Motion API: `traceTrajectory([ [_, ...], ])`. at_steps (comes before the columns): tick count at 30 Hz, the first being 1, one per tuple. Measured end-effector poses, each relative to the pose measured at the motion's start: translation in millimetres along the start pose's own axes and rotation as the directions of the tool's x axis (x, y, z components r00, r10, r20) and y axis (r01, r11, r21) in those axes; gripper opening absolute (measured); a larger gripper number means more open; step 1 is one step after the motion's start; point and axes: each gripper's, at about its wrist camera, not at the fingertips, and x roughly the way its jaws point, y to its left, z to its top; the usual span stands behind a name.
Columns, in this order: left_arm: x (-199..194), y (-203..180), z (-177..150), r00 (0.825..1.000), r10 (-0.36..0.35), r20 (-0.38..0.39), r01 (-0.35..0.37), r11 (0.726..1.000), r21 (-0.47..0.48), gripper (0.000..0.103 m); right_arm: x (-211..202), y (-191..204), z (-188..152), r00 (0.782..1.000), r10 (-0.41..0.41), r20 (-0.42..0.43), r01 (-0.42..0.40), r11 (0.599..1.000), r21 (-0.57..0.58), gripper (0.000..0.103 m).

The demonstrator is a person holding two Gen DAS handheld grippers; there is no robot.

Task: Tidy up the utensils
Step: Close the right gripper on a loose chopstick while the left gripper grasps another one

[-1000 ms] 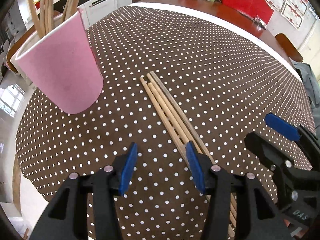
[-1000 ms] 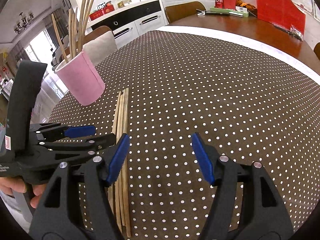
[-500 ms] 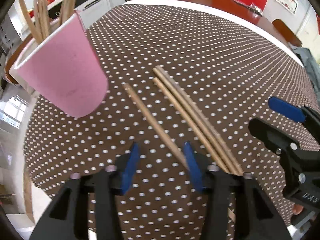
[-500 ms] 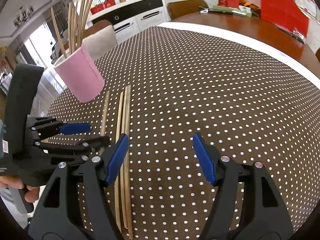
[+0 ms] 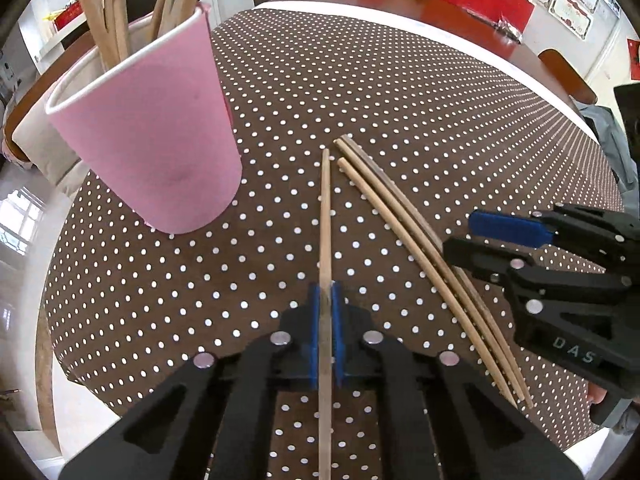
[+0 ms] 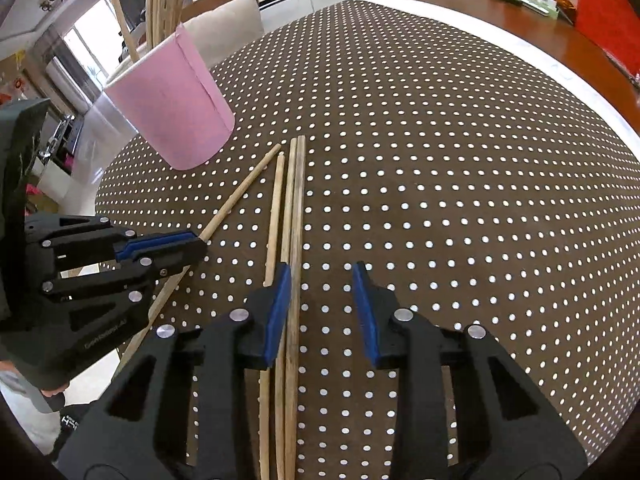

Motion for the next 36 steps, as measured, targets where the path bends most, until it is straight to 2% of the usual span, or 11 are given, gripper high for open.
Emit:
traceTrajectory([
  [6, -1, 0, -5, 1.0, 0.005, -0.006, -0.005, 1.0, -0.005, 0.007, 8, 11, 11, 0.998, -0.045, -0.041, 0.044, 0.999, -0.026, 0.029],
  [14, 4, -11, 6, 0.999, 0.031, -0.018, -0.031, 1.0, 0.0, 0.007, 29, 37, 37, 0.99, -0.094, -0.109, 0.085, 0.993, -0.078, 0.028],
  [15, 5, -13, 9, 0.999, 0.035, -0.019, -0.035, 0.999, 0.001, 0.007, 33, 41, 40, 0.987, -0.115, -0.109, 0.105, 0.99, -0.095, 0.023],
  [18, 5, -14, 12, 0.999, 0.039, -0.024, -0.039, 0.999, 0.003, 0.007, 37, 49, 44, 0.983, -0.149, -0.109, 0.136, 0.984, -0.118, 0.02],
  [20, 7, -13, 11, 0.999, 0.039, -0.024, -0.039, 0.999, 0.005, 0.007, 38, 52, 46, 0.982, -0.159, -0.1, 0.147, 0.982, -0.119, 0.01],
  [22, 7, -12, 11, 0.999, 0.037, -0.023, -0.037, 0.999, 0.004, 0.007, 36, 48, 47, 0.985, -0.151, -0.086, 0.142, 0.984, -0.11, 0.007],
  [30, 10, -15, 9, 0.999, 0.046, -0.016, -0.046, 0.999, -0.002, 0.007, 33, 47, 51, 0.993, -0.11, -0.032, 0.107, 0.992, -0.073, 0.007],
  [36, 10, -13, 2, 0.999, 0.035, 0.015, -0.035, 0.999, -0.022, 0.007, 20, 29, 25, 0.997, -0.081, -0.008, 0.081, 0.995, -0.054, 0.007],
])
